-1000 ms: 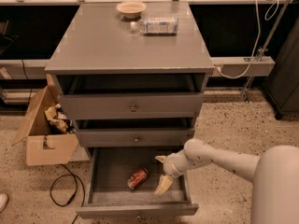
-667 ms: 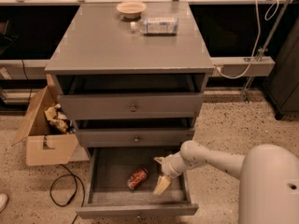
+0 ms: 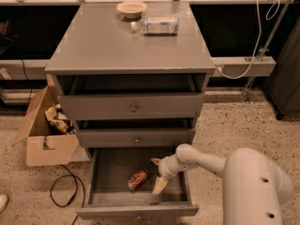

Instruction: Pick coke can from bottom drawer and place on counter

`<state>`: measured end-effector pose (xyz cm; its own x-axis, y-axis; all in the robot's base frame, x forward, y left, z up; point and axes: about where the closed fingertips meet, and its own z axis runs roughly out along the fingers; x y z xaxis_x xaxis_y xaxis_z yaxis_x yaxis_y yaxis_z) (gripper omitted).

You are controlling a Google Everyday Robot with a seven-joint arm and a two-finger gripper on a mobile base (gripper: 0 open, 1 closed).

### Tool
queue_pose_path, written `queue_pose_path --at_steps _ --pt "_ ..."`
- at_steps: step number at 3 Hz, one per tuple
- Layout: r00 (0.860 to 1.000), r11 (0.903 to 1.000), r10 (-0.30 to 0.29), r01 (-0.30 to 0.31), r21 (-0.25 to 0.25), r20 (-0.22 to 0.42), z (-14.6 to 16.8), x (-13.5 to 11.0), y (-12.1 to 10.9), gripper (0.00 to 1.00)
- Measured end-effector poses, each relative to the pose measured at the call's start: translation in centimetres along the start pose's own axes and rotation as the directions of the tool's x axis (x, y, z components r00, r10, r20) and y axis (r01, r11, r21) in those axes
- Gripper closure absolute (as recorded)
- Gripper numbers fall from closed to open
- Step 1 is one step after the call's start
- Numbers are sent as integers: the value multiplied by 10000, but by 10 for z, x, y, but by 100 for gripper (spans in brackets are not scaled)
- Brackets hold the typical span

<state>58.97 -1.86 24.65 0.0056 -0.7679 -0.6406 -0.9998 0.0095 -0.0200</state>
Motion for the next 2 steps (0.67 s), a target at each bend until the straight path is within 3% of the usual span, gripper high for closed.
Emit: queue_pose_path --at_steps 2 --pt "9908 9933 -1101 1069 -427 -792 71 9 -10 0"
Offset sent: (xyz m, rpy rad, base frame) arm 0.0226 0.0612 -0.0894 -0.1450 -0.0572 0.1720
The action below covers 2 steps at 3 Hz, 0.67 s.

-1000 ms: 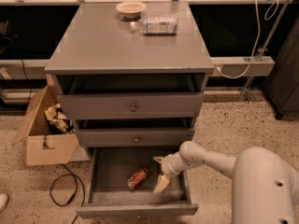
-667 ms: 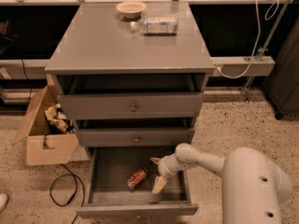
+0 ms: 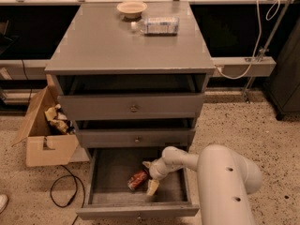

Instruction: Pick coke can from bottom drawer and place on counter

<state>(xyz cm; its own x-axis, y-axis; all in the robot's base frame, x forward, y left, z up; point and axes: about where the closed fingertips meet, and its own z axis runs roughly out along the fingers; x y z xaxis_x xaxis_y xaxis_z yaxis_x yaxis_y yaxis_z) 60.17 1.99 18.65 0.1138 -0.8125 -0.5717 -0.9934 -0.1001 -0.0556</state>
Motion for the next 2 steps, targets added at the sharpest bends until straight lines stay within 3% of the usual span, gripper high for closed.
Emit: queue_pose_path --at_steps 2 --pt "9982 9963 -562 547 -667 -204 43 -6 -2 0"
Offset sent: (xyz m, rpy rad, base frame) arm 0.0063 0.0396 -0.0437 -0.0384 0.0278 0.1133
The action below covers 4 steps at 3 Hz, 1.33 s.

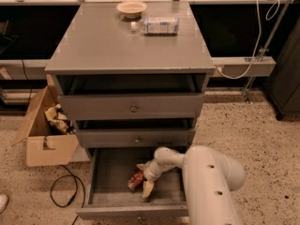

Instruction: Pick coke can from bottom drawer and place on counter

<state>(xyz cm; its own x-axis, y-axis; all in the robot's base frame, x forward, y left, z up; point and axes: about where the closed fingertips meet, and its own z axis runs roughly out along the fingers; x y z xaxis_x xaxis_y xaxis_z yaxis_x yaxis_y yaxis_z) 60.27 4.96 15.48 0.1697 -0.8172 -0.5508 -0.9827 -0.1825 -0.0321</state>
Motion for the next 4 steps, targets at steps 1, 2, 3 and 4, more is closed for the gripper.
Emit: queue_pose_path --at_steps 1,2,3,4 --pt "9999 9998 -105 106 -144 32 12 -1 0 14" --pt "9999 9998 -164 165 -136 38 20 3 3 37" --pt "9999 9998 -111 109 -164 -84 30 11 9 61" --pt "9997 10000 -44 43 -69 -246 31 15 15 84"
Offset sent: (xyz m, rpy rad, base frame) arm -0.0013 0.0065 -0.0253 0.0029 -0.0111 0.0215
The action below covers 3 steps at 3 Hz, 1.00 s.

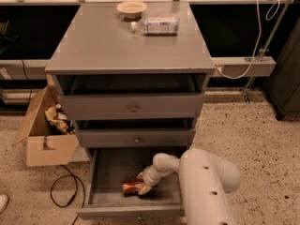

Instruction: Pick coke can from bottom drawer and place on counter

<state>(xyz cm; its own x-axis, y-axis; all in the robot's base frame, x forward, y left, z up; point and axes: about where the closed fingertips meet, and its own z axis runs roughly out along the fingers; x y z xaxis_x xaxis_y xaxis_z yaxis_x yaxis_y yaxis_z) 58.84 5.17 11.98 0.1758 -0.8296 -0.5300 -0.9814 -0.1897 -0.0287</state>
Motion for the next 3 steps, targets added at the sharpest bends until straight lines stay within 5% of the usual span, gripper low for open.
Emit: queue_pose_path --at_steps 1,3 --pt "9986 9996 -171 159 235 504 -31 -10 7 100" --pt "9715 9878 -1282 1072 1130 1993 -209 -30 30 100"
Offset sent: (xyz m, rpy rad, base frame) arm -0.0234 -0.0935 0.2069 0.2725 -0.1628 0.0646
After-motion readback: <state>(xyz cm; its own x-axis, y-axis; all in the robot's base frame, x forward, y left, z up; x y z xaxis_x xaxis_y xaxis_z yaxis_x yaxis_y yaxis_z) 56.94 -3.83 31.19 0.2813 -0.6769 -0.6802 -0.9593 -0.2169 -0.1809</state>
